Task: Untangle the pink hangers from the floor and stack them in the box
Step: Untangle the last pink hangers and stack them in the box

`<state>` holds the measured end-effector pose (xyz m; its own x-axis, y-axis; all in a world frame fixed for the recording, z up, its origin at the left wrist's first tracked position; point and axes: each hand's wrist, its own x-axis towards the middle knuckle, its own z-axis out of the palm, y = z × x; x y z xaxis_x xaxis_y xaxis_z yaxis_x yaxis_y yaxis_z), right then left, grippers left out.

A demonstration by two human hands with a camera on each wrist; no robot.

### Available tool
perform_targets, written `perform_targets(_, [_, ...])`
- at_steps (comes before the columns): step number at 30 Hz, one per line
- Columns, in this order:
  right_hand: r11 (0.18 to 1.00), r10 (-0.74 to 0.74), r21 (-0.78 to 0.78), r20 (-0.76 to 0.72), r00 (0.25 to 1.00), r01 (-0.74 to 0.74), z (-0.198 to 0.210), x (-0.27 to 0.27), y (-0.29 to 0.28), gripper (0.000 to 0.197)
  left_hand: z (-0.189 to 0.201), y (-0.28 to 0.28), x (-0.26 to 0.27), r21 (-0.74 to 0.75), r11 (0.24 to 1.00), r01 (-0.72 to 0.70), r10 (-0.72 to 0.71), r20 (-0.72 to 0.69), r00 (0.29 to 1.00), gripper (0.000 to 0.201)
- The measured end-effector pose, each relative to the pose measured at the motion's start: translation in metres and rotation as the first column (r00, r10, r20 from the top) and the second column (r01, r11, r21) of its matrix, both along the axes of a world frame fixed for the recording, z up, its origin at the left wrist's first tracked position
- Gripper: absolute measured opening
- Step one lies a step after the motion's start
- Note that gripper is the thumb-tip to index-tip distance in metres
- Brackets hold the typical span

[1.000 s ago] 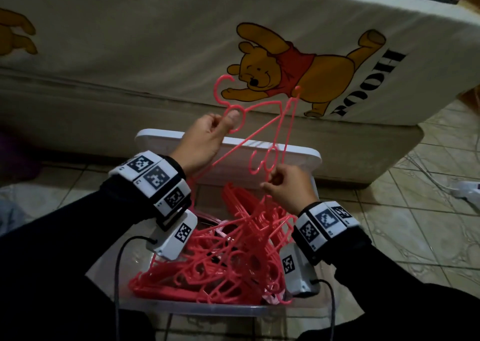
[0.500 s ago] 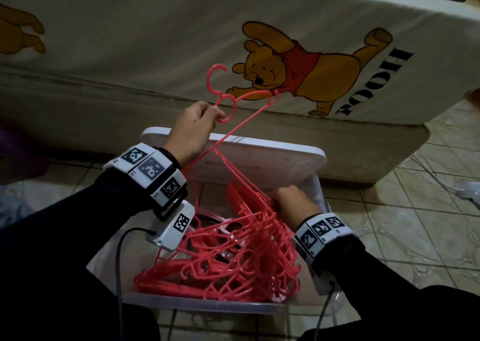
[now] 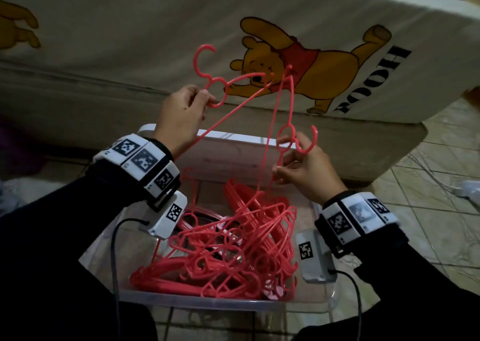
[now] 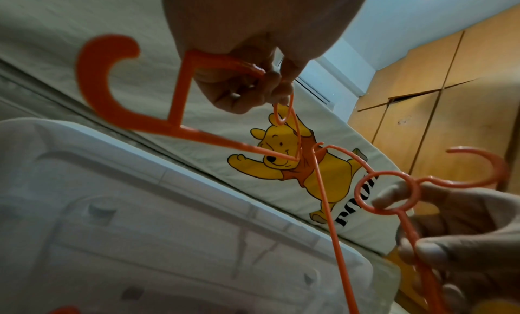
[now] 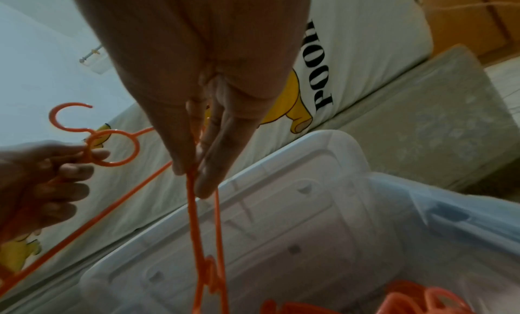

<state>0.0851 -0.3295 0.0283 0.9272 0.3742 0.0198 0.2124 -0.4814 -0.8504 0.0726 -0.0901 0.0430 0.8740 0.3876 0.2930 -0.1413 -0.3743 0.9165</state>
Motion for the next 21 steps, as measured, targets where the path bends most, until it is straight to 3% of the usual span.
perform_targets(3, [0.999, 0.046, -0.028, -0.007, 0.999, -0.046, -0.002, -0.003, 0.005, 0.031, -0.006, -0.006, 0.000, 0.016, 0.999, 0.034, -0.033, -0.017, 0.999, 0.026])
perform_targets(7, [0.942, 0.191, -0.301, 0.128, 0.973, -0.146, -0.011, -0.004, 0.009, 0.014, -0.011, -0.011, 0.000, 0.056, 0.995, 0.077, -0.074, -0.053, 0.996, 0.024])
perform_targets(10, [0.840, 0.293, -0.508, 0.127, 0.947, -0.192, -0.017, -0.006, 0.006, 0.015, -0.012, -0.013, -0.001, 0.072, 0.992, 0.104, -0.099, -0.068, 0.993, 0.023])
perform_targets(15, [0.589, 0.364, -0.744, -0.104, 0.926, -0.315, -0.037, -0.011, 0.002, 0.014, -0.012, -0.016, -0.004, 0.092, 0.988, 0.121, -0.113, -0.093, 0.989, 0.022])
perform_targets(18, [0.599, 0.328, -0.746, -0.103, 0.939, -0.291, -0.036, -0.011, -0.001, 0.009, -0.012, -0.017, -0.005, 0.097, 0.984, 0.151, -0.140, -0.112, 0.984, 0.022])
perform_targets(21, [0.715, 0.291, -0.656, -0.037, 0.956, -0.243, -0.026, -0.007, -0.002, 0.006, -0.012, -0.019, -0.007, 0.113, 0.982, 0.151, -0.137, -0.125, 0.983, 0.024])
